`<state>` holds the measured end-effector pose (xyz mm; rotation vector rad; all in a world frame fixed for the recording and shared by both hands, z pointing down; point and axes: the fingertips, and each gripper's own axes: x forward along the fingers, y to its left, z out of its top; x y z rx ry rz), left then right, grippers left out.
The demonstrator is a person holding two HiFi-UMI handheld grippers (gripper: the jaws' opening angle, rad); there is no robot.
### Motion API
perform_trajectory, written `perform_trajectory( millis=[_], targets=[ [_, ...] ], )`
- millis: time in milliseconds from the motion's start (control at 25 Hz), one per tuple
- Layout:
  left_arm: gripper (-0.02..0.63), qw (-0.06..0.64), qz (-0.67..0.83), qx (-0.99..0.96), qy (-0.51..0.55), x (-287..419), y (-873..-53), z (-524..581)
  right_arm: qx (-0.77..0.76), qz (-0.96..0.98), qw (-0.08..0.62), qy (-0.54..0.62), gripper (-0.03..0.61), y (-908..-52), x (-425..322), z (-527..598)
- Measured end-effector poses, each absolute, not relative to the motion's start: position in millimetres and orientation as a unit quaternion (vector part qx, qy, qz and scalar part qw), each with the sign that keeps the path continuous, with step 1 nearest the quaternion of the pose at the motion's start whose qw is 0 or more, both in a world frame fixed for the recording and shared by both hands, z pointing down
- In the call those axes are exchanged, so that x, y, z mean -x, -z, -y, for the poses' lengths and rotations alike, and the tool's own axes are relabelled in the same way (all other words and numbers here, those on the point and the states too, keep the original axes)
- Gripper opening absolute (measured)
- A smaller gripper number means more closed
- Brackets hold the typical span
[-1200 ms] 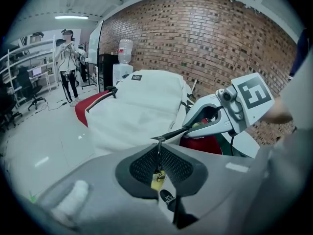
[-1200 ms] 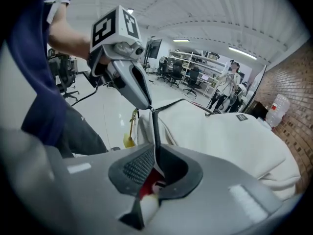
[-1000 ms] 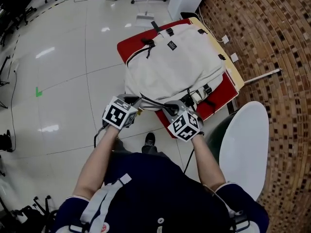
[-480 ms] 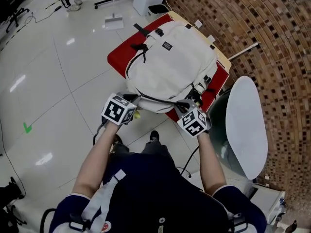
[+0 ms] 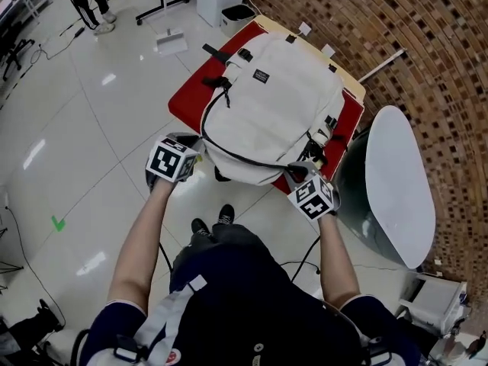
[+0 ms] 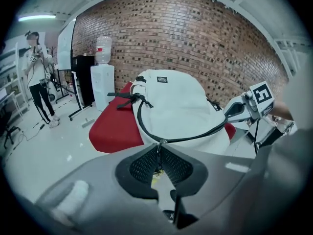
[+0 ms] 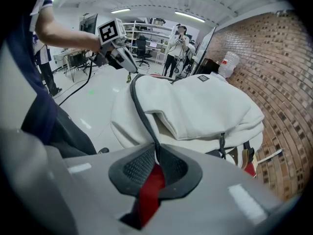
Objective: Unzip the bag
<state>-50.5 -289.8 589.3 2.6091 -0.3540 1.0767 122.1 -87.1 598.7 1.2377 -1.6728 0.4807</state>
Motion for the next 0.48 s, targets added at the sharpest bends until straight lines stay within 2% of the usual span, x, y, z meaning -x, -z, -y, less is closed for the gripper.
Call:
perform_trajectory(
  millis=[480],
  targets=[
    [0.025,0.07,0.044,-0.903,-0.421,30.1,-601.8,344.8,-0.564,0.646,0.452,-0.247,0.032,-606.7,-125.5,84.2]
  ],
)
